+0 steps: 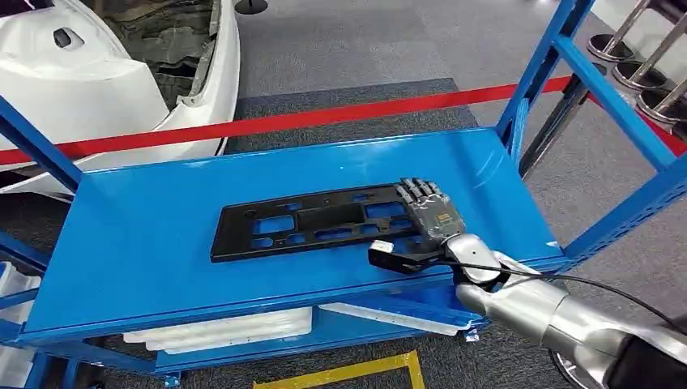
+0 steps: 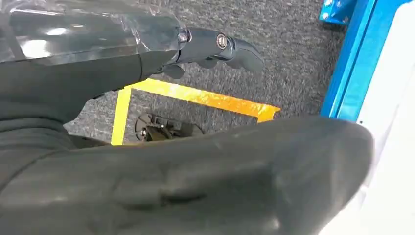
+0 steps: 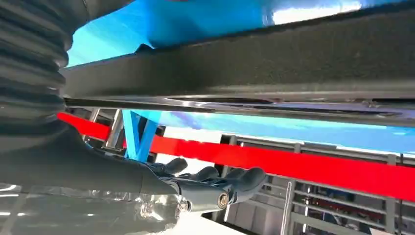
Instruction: Take the parts from the cabinet and place them on the table.
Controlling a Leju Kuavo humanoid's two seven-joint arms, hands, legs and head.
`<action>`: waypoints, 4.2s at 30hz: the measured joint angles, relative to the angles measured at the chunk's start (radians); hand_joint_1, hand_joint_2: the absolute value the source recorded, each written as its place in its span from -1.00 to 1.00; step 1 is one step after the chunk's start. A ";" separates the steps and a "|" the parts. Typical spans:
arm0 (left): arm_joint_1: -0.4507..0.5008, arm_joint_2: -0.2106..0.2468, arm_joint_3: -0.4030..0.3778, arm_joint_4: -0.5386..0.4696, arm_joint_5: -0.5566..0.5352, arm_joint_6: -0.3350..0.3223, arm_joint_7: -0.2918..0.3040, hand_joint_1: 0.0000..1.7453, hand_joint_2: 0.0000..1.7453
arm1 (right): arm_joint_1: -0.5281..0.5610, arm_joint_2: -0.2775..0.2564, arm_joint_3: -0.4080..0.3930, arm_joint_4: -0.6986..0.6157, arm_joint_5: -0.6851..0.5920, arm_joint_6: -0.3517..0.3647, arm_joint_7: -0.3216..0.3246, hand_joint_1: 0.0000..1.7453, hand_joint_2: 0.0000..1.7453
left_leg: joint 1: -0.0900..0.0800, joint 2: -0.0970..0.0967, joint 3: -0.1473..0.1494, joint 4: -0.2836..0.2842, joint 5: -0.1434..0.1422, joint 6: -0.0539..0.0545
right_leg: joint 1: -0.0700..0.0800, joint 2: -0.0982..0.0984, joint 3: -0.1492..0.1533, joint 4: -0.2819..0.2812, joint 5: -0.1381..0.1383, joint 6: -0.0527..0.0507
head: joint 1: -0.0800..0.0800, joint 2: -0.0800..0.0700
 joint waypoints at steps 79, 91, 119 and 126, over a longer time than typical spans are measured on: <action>0.006 -0.019 0.026 0.008 -0.025 0.002 -0.034 -1.00 -1.00 | 0.392 0.068 -0.316 -0.808 0.795 -0.281 -0.125 1.00 1.00 | 0.000 0.000 0.004 -0.001 0.000 0.000 | 0.000 -0.001 0.003 0.000 -0.001 -0.001 | 0.000 0.000; 0.008 -0.019 0.027 0.010 -0.054 -0.032 -0.056 -1.00 -1.00 | 0.509 0.274 -0.448 -0.946 0.795 -0.298 -0.365 1.00 1.00 | 0.001 0.000 0.005 -0.002 0.000 0.000 | 0.000 0.000 0.003 0.000 -0.002 -0.001 | 0.000 0.000; -0.003 -0.020 0.040 0.018 -0.095 -0.038 -0.026 -1.00 -1.00 | 0.536 0.316 -0.526 -1.015 0.795 -0.200 -0.203 1.00 1.00 | 0.000 0.000 0.005 -0.002 0.000 -0.001 | 0.000 0.000 0.004 -0.001 -0.002 -0.001 | 0.000 0.000; 0.000 -0.024 0.047 0.018 -0.095 -0.038 -0.027 -1.00 -1.00 | 0.532 0.313 -0.538 -1.011 0.795 -0.135 -0.175 1.00 1.00 | 0.000 0.000 0.005 -0.002 0.000 -0.001 | 0.000 0.000 0.004 0.000 -0.002 -0.001 | 0.000 0.000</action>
